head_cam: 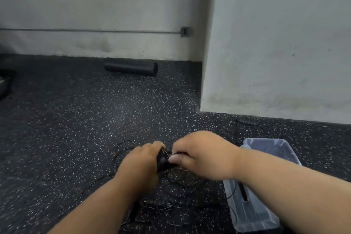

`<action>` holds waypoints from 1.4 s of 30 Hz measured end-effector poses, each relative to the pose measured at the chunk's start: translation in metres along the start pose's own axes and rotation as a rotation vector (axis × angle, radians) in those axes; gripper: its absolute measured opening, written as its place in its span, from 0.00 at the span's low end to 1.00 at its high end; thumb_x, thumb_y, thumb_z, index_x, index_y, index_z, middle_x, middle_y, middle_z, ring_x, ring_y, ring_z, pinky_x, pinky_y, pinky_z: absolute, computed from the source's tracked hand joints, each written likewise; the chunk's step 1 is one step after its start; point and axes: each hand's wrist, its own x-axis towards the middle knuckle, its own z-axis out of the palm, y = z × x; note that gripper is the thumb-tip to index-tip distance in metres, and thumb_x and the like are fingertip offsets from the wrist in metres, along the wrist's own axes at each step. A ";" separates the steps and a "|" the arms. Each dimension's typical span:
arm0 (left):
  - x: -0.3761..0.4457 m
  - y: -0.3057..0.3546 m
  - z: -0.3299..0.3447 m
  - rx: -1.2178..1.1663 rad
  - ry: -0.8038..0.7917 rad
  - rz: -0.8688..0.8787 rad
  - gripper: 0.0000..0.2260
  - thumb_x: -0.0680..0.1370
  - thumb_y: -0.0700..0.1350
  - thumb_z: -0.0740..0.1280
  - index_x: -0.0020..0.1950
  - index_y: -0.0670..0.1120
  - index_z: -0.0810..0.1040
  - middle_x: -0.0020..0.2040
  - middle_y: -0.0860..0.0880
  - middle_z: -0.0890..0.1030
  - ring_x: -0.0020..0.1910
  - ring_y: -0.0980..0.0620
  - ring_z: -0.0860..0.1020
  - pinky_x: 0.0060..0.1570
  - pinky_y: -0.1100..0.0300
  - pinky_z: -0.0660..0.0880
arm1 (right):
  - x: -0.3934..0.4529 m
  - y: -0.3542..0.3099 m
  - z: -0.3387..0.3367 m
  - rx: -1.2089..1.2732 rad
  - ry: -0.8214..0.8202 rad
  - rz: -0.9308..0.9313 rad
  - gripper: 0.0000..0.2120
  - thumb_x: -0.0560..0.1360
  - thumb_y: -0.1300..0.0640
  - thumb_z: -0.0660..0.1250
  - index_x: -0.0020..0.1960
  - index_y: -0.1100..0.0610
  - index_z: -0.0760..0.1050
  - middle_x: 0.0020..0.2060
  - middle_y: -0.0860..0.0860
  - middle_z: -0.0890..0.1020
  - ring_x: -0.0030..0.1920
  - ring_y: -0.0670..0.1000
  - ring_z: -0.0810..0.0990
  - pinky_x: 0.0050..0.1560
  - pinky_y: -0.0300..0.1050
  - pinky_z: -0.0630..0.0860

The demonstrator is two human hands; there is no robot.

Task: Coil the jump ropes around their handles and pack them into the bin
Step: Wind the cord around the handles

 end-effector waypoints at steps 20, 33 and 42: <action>-0.007 0.027 -0.005 -0.231 -0.028 0.239 0.18 0.74 0.45 0.70 0.61 0.58 0.73 0.51 0.59 0.82 0.50 0.59 0.80 0.51 0.57 0.78 | 0.010 0.038 -0.002 0.365 0.037 0.184 0.24 0.78 0.39 0.71 0.36 0.57 0.70 0.29 0.43 0.72 0.30 0.43 0.68 0.33 0.41 0.67; 0.011 -0.013 -0.003 -0.123 0.092 -0.229 0.28 0.73 0.44 0.68 0.69 0.64 0.67 0.49 0.53 0.80 0.43 0.49 0.79 0.45 0.52 0.79 | -0.006 0.002 0.017 0.112 -0.123 0.098 0.15 0.83 0.41 0.62 0.45 0.51 0.73 0.36 0.46 0.78 0.37 0.47 0.76 0.38 0.47 0.72; -0.016 0.049 -0.017 -0.367 -0.152 0.293 0.19 0.73 0.44 0.74 0.58 0.62 0.75 0.51 0.62 0.81 0.51 0.63 0.79 0.53 0.64 0.77 | 0.002 0.068 0.000 0.595 -0.010 0.286 0.20 0.73 0.40 0.77 0.37 0.53 0.74 0.31 0.47 0.73 0.33 0.48 0.69 0.36 0.47 0.67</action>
